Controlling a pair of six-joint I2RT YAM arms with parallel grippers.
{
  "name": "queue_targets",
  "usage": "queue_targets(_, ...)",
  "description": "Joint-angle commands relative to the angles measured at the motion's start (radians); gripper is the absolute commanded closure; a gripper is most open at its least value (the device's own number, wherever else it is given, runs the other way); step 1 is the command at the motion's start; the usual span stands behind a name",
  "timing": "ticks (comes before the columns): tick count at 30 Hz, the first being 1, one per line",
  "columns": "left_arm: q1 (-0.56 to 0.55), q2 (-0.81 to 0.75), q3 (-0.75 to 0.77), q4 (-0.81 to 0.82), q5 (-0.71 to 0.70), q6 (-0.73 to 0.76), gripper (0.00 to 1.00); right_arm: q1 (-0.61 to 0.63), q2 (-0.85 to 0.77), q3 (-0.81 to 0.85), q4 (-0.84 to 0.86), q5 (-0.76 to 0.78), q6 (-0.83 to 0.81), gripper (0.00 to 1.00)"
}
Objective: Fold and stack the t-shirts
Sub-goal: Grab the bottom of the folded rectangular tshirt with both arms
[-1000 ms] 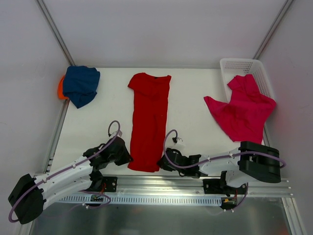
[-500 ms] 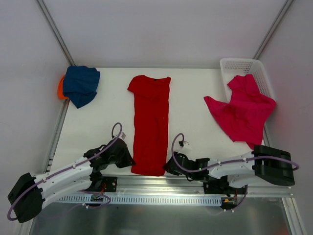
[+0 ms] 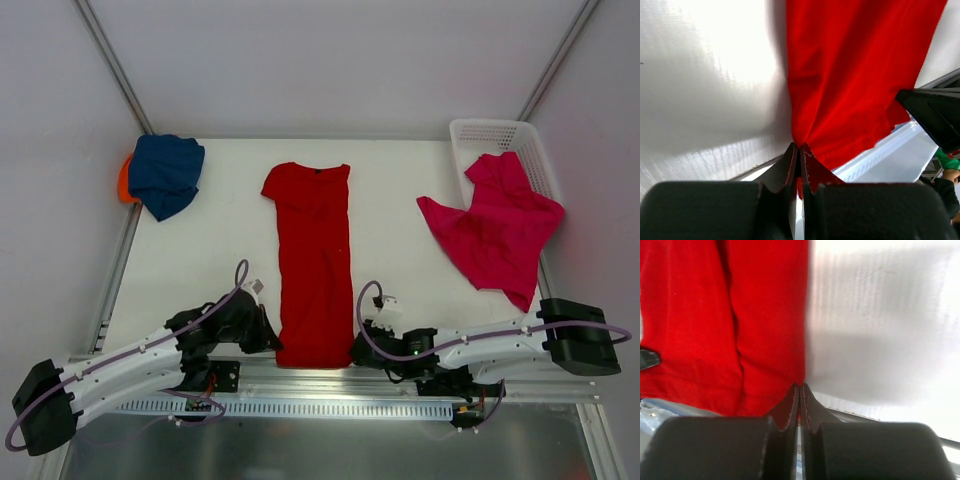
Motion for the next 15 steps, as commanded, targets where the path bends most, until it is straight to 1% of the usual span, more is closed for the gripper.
queue_targets(1,-0.011,0.024,0.071,-0.033,0.023,0.002,1.0,0.006,-0.032,0.051,-0.191,0.064,-0.015,1.0)
queue_targets(8,-0.016,0.07,0.221,-0.057,-0.001,0.053,1.0,0.005,-0.104,0.179,-0.348,0.142,-0.09,0.99)
queue_targets(11,-0.016,0.104,0.268,-0.07,-0.014,0.074,1.0,-0.005,-0.113,0.23,-0.369,0.159,-0.136,1.0)
queue_targets(15,-0.016,0.155,0.334,-0.077,-0.015,0.096,1.0,-0.044,-0.104,0.294,-0.388,0.138,-0.195,1.0)
